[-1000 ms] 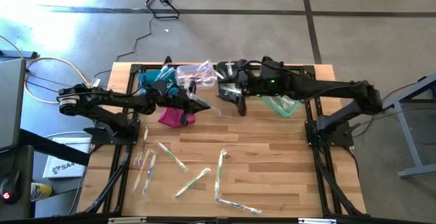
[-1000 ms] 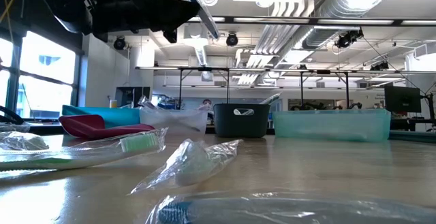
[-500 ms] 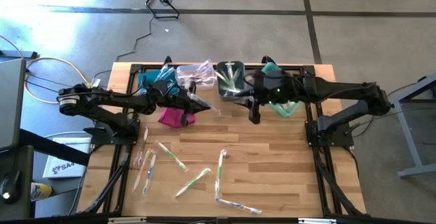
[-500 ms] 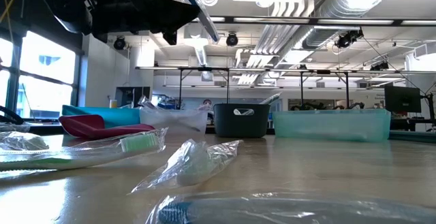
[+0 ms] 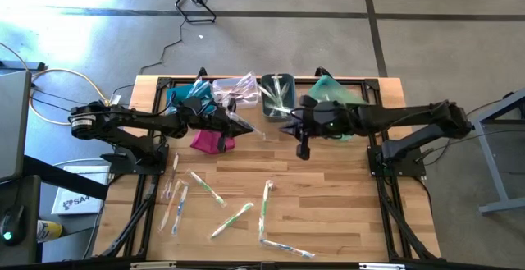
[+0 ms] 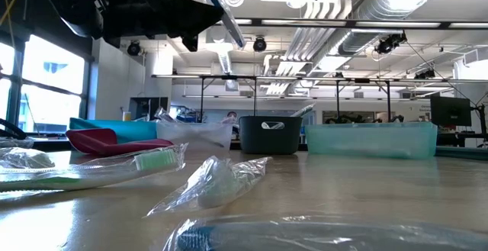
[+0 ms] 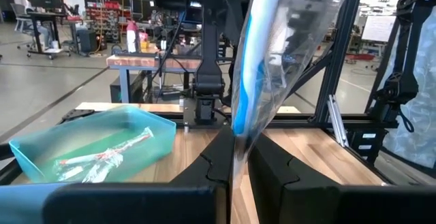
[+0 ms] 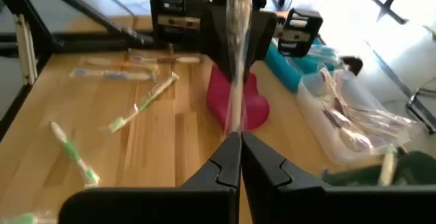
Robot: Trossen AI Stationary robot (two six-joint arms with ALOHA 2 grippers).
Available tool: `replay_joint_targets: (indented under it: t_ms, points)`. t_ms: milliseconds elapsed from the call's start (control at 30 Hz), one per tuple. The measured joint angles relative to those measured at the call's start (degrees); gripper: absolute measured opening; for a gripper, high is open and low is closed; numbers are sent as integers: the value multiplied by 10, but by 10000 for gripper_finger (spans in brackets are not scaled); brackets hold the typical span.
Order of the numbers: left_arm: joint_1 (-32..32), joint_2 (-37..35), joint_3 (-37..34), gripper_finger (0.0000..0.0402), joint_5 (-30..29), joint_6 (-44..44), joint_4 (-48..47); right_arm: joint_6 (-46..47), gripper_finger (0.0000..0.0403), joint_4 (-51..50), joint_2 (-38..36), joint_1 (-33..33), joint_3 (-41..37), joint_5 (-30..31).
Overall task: Pick & Place Toothbrushes
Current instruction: Put the blue toothbrush into the blue bin
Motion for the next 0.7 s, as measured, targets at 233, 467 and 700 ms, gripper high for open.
replay_joint_targets:
  t_ms: [233, 467, 700]
  points:
    - [0, 0, 0, 24, 0, 0, -13, 14, 3, 190, -38, 4, -126, 10]
    - [0, -2, 0, 24, -17, -2, -30, 14, 3, 308, -159, -3, -260, 33]
    - [0, -60, 1, 24, -114, 22, -138, 59, 3, 374, -267, -2, -388, 70]
